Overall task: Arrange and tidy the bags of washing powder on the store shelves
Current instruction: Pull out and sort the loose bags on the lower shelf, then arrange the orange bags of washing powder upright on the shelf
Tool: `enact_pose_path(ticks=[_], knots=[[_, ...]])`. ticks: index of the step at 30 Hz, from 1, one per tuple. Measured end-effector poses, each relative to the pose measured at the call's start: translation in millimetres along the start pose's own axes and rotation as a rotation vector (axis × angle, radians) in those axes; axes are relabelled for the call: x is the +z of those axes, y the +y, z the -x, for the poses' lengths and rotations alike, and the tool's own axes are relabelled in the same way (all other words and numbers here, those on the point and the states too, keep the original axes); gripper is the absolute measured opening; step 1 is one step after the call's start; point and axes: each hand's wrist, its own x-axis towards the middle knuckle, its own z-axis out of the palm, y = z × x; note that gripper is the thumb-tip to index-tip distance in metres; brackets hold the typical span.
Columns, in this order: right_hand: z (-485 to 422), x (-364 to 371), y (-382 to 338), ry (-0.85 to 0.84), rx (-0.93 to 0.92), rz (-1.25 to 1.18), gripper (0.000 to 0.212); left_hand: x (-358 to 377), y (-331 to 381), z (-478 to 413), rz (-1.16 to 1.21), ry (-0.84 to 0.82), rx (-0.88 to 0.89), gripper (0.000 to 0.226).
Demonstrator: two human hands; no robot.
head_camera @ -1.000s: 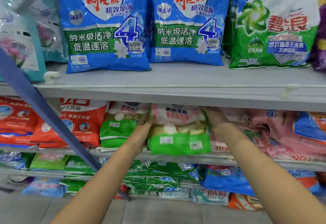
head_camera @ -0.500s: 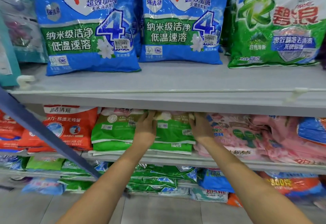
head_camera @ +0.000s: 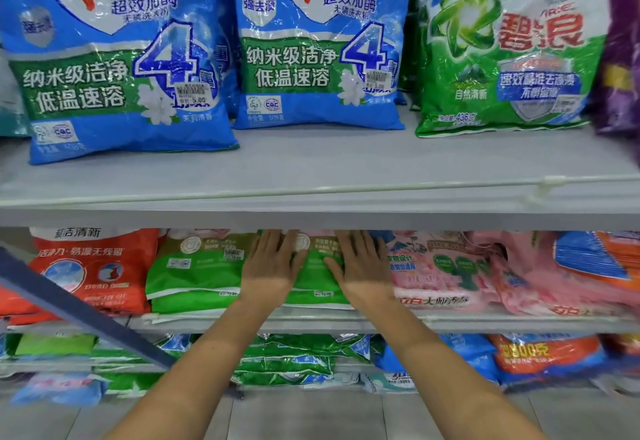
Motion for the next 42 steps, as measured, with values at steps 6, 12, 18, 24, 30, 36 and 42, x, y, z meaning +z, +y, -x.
enact_pose_path(ticks=[6, 12, 18, 24, 30, 36, 42], knots=[[66, -23, 41, 0.205, 0.071, -0.238, 0.050, -4, -6, 21, 0.176, 0.080, -0.086, 0.052], [149, -40, 114, 0.473, 0.372, -0.301, 0.034, 0, 25, 61, 0.489, 0.072, -0.213, 0.036], [188, -76, 192, 0.616, 0.532, -0.170, 0.031, 5, 60, 60, 0.846, -0.040, -0.270, 0.009], [184, -115, 276, 0.654, 0.417, -0.012, 0.042, 13, 123, 45, 0.953, -0.054, -0.287, 0.014], [159, -134, 347, 0.471, 0.109, 0.326, 0.064, 29, 211, 40, 0.993, -0.039, -0.311, 0.008], [149, -141, 382, 0.330, -0.015, 0.384, 0.077, 34, 265, 38, 0.956, 0.008, -0.310, 0.006], [145, -148, 397, 0.404, -0.149, 0.360, 0.059, 33, 301, 37, 0.967, 0.016, -0.297, 0.008]])
